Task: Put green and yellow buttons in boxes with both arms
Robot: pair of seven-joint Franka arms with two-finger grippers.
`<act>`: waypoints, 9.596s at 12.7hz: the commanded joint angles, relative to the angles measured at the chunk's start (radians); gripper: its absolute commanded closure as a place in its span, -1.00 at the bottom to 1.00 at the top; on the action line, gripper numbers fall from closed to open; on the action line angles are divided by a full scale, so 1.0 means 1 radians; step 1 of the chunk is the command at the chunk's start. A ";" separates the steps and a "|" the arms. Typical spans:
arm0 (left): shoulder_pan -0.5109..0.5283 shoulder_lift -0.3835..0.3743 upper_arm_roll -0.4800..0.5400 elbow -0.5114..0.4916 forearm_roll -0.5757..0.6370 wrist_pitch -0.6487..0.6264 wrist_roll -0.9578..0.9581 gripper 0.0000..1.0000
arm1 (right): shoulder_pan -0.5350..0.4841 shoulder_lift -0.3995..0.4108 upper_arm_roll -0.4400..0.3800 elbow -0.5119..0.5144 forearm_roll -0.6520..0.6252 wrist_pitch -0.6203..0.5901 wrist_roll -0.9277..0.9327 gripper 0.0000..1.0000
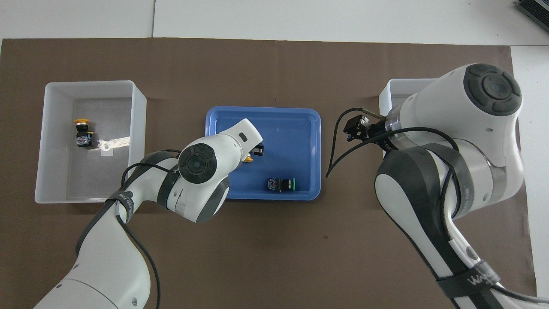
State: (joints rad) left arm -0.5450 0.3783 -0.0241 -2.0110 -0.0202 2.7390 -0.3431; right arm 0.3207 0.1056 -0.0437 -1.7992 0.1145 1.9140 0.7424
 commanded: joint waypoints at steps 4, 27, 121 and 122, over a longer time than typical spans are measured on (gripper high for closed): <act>0.019 -0.096 0.026 -0.003 0.006 -0.070 -0.017 1.00 | 0.064 0.019 -0.001 -0.103 0.030 0.126 0.169 -1.00; 0.583 -0.164 0.021 -0.069 0.003 -0.036 0.610 1.00 | 0.350 0.276 -0.001 -0.083 0.033 0.367 0.330 -0.43; 0.432 -0.427 0.023 0.420 0.016 -1.223 0.443 -1.00 | -0.328 -0.187 -0.010 0.203 -0.156 -0.435 -0.626 -1.00; 0.432 -0.427 0.023 0.420 0.016 -1.223 0.443 -1.00 | -0.330 -0.173 -0.010 0.222 -0.156 -0.434 -0.627 -1.00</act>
State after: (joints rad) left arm -0.1117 -0.0285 -0.0021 -1.5766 -0.0191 1.5271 0.1125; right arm 0.0067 -0.1235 -0.0610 -1.6549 -0.0330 1.5148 0.1353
